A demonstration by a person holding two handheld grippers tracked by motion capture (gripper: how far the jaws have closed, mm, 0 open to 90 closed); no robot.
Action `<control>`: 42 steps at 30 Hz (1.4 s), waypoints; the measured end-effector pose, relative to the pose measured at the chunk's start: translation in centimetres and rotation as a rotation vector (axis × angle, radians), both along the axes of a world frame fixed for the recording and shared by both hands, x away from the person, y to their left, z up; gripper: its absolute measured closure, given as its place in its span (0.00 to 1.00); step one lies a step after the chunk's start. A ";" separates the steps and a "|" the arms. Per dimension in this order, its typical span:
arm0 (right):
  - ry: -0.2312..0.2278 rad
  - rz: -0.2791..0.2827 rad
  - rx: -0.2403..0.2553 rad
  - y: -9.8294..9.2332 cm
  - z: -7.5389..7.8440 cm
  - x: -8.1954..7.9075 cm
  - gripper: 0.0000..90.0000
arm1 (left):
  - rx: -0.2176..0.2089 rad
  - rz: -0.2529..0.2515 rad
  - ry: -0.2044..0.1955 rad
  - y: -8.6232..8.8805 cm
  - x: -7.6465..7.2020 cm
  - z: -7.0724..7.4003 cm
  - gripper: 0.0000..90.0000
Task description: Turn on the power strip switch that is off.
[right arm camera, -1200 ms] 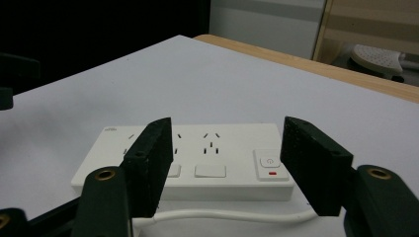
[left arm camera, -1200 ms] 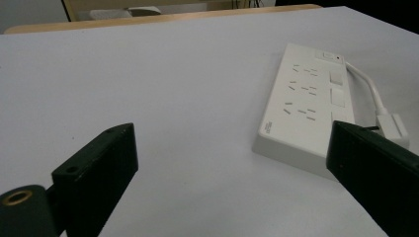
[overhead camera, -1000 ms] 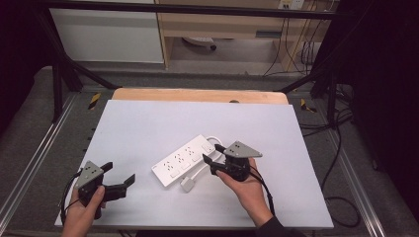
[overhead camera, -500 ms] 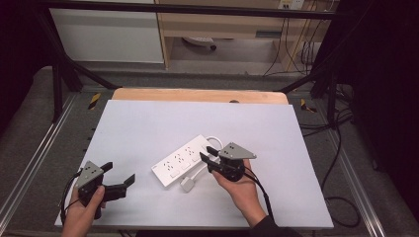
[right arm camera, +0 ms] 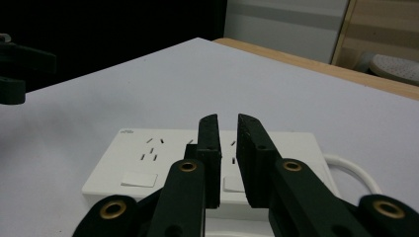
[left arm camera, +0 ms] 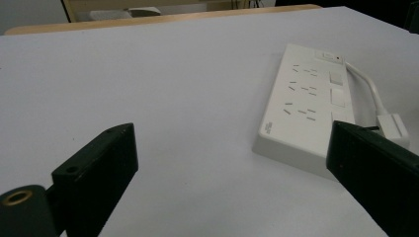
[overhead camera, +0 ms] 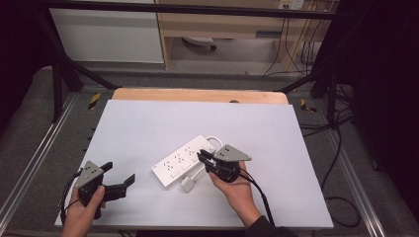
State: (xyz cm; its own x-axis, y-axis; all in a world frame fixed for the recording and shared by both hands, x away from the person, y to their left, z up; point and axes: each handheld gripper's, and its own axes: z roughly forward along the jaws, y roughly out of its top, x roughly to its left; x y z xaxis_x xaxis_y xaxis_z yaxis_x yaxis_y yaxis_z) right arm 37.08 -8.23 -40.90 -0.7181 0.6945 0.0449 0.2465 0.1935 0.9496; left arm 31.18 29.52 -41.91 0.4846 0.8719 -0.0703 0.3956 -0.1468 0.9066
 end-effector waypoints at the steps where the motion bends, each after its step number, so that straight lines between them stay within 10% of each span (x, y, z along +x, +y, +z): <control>1: 0.010 0.001 0.002 0.0 -0.1 0.0 0.91 | -0.001 -0.001 0.000 0.0 0.0 0.0 0.06; 42: 0.060 0.052 -0.013 2.4 -3.0 0.0 1.00 | -0.001 0.000 -0.001 0.0 0.0 0.0 0.06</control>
